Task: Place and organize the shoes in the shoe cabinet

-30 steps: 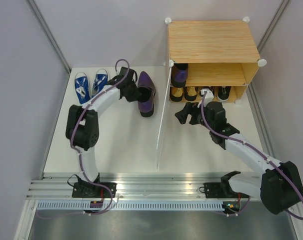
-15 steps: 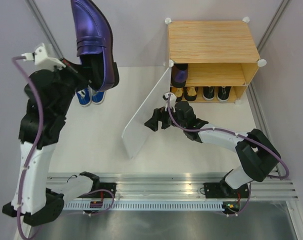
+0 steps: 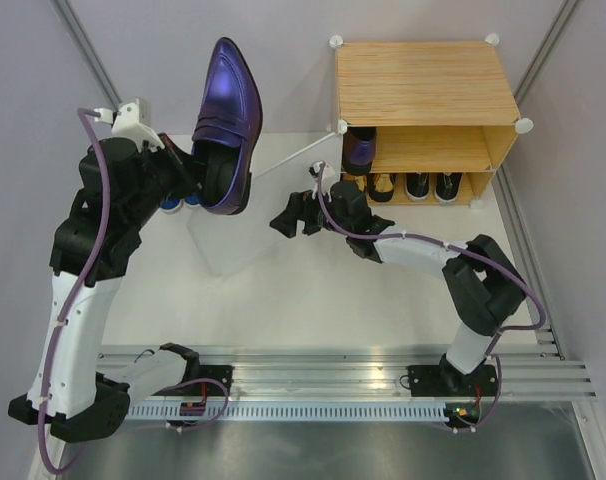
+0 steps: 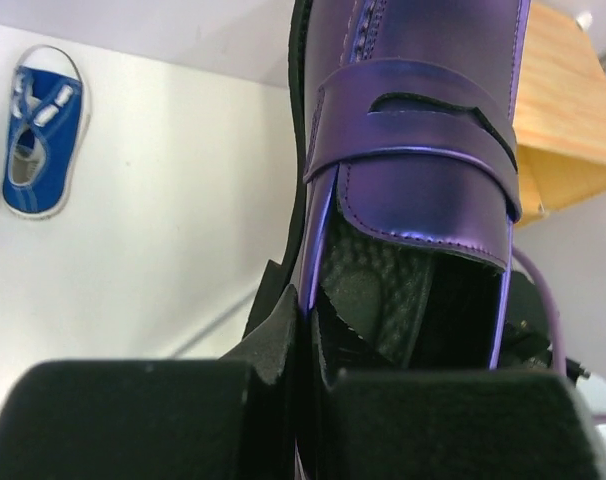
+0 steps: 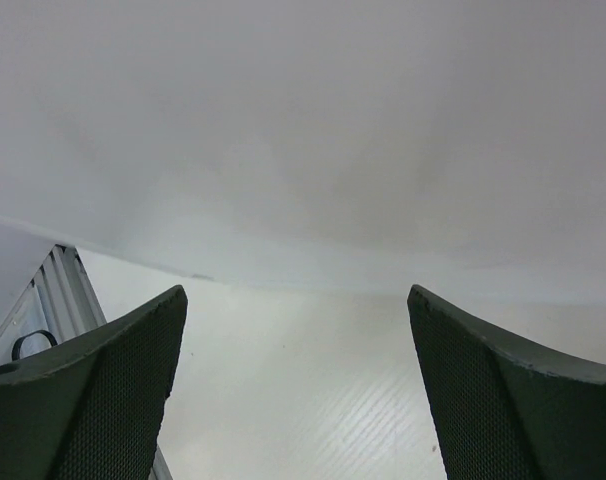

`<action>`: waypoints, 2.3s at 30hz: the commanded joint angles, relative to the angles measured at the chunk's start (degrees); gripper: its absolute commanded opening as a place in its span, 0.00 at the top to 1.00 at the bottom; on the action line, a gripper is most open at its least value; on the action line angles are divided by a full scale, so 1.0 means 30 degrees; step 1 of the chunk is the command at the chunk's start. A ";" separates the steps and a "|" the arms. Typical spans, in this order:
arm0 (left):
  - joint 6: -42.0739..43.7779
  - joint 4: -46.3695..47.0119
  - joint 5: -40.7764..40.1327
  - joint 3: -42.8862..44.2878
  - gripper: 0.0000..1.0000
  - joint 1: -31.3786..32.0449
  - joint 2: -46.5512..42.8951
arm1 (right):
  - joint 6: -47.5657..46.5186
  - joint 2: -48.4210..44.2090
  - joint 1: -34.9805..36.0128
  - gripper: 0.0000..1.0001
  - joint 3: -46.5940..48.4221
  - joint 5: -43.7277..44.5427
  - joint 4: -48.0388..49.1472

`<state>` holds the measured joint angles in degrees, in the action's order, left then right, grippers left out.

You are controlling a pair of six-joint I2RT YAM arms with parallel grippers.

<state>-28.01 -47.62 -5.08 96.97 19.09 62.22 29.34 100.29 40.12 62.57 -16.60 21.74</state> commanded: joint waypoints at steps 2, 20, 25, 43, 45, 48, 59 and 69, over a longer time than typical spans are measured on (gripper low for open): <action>0.0635 0.2307 0.3300 0.0636 0.98 0.0052 -0.0700 | -0.1454 -0.3540 -0.0043 0.06 -0.1311 0.2269 -0.2049; -0.3079 0.7690 0.2219 -0.8750 0.98 1.0628 0.0764 | 0.2489 -2.3231 -0.0306 0.02 -0.7758 2.0006 -1.5002; -0.6684 1.0859 0.2081 -1.2101 0.98 1.1271 0.3218 | 0.3755 -2.5193 -0.0306 0.02 -0.8549 2.0593 -1.7147; -1.1789 1.5462 -0.0767 -1.2435 0.56 1.3497 1.0198 | 0.2905 -2.3995 -0.0306 0.02 -1.0601 1.6698 -1.6181; -1.1115 1.5170 -0.0709 -1.1905 0.45 1.3821 1.0432 | 0.2817 -2.4404 -0.0306 0.02 -1.0776 1.6492 -1.6239; -1.0411 1.4877 0.0402 -1.0704 0.38 1.3880 1.0726 | 0.3341 -2.4904 -0.0277 0.02 -1.1098 1.5992 -1.6386; -0.3300 0.6796 -0.3102 -0.5608 0.25 1.3588 0.8270 | 0.4224 -2.4960 -0.0306 0.02 -1.3236 1.0784 -1.5069; 0.4116 0.4563 -1.1597 -0.4636 0.19 1.3353 0.1473 | 0.5687 -2.2447 0.0015 0.02 -1.4264 0.7523 -1.2431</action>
<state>-27.11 -31.31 -26.41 81.19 59.44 72.18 44.25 30.41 39.40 20.05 9.34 -19.79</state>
